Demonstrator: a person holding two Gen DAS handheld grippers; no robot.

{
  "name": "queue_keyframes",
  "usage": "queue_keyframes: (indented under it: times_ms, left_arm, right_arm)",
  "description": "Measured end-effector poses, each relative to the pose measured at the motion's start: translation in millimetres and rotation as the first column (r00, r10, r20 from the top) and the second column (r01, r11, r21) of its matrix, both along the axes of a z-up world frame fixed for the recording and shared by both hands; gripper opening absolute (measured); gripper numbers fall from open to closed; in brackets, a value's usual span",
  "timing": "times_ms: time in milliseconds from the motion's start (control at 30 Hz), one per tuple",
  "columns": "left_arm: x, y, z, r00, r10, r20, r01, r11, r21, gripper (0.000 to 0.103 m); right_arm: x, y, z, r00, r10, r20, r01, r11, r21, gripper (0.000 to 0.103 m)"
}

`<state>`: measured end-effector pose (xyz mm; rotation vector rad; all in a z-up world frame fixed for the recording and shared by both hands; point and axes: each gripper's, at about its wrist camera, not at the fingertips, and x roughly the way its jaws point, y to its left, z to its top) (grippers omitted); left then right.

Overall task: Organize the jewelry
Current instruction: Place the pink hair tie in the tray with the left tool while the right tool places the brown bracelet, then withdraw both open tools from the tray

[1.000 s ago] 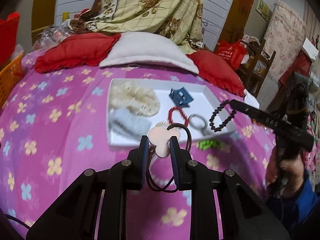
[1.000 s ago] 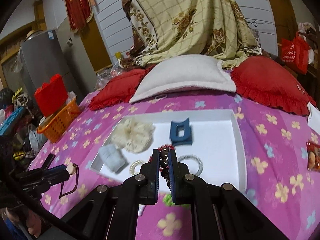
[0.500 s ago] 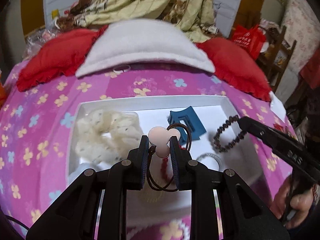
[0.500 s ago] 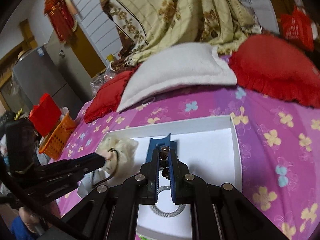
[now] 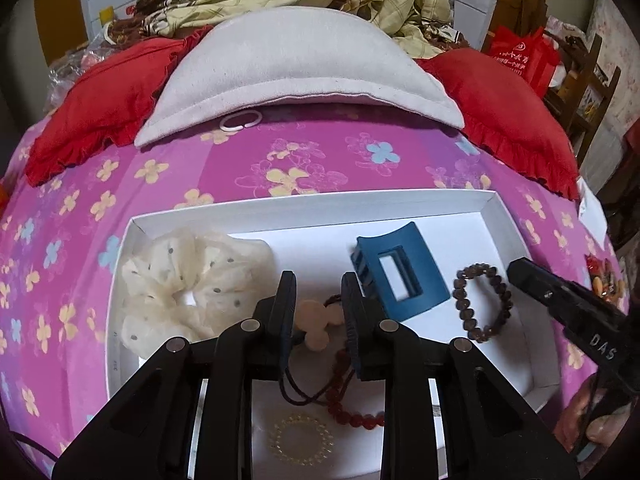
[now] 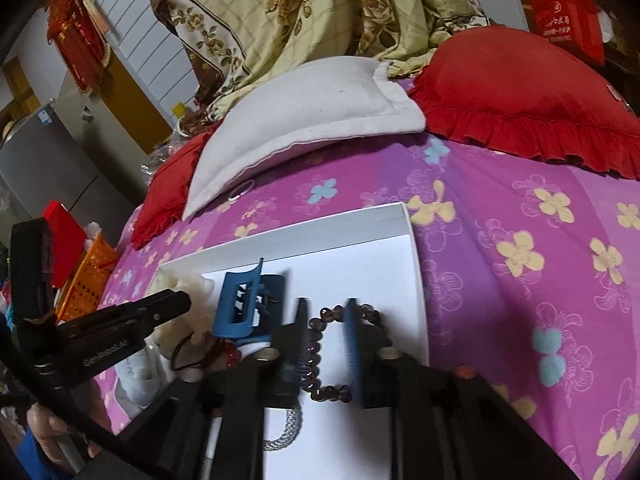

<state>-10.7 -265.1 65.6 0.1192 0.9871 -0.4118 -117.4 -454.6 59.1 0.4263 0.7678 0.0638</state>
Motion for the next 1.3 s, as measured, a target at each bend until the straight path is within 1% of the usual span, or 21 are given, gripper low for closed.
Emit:
queue_keyframes:
  times_ms: [67,133,300,367,533,633,700,800,867,1000,1100,1300]
  left_arm:
    - [-4.5,1.5,4.7,1.000,-0.003,0.002,0.003,1.000,-0.010,0.023]
    - [-13.9,3.3,13.2,1.000,-0.014,0.020,0.014,1.000,-0.014,0.023]
    - [-57.0,15.8,41.3,0.993,-0.021,0.113,0.021,1.000,0.007,0.025]
    - [-78.1,23.4,50.9,0.989,-0.017,0.149,0.015,1.000,0.019,0.030]
    - [-135.3,46.9,72.6,0.978,0.010,0.206,-0.015,1.000,0.022,0.033]
    - [-166.4,60.3,81.4,0.971,0.042,0.236,-0.053,0.998,0.041,0.035]
    - [-185.2,68.3,86.9,0.963,0.070,0.259,-0.089,0.994,0.064,0.036]
    - [-210.3,79.5,95.2,0.946,0.104,0.306,-0.138,0.986,0.092,0.038]
    - [-223.7,85.5,99.7,0.937,0.118,0.329,-0.160,0.982,0.103,0.042]
    - [-245.6,93.6,106.5,0.926,0.128,0.355,-0.180,0.977,0.115,0.043]
    - [-259.1,97.6,109.7,0.915,0.139,0.379,-0.199,0.972,0.123,0.044]
    - [-273.1,103.8,114.6,0.911,0.156,0.383,-0.215,0.970,0.116,0.044]
  right_arm:
    - [-4.1,-0.1,6.6,1.000,-0.005,0.019,0.005,1.000,-0.005,0.032]
    - [-7.7,0.2,13.5,0.999,-0.008,0.039,0.008,1.000,-0.004,0.032]
    - [-21.8,8.7,30.0,0.997,-0.009,0.082,0.012,0.999,-0.030,0.032]
    - [-31.8,14.5,37.6,0.995,-0.005,0.102,0.009,0.999,-0.039,0.032]
    - [-62.0,32.8,57.1,0.987,0.006,0.159,0.001,0.999,-0.046,0.033]
    - [-79.3,45.6,69.7,0.979,0.014,0.202,-0.006,0.999,-0.041,0.037]
    - [-91.3,56.0,74.1,0.976,0.023,0.217,-0.009,0.998,-0.065,0.039]
    - [-107.3,69.3,73.7,0.975,0.043,0.219,-0.020,0.994,-0.109,0.039]
    - [-116.2,74.6,71.3,0.976,0.049,0.213,-0.022,0.992,-0.127,0.040]
    - [-136.3,77.1,61.8,0.980,0.045,0.195,-0.026,0.995,-0.098,0.040]
    - [-147.9,79.2,54.8,0.983,0.039,0.178,-0.020,0.994,-0.105,0.040]
    - [-163.9,79.8,40.7,0.989,0.016,0.146,-0.002,0.996,-0.091,0.040]
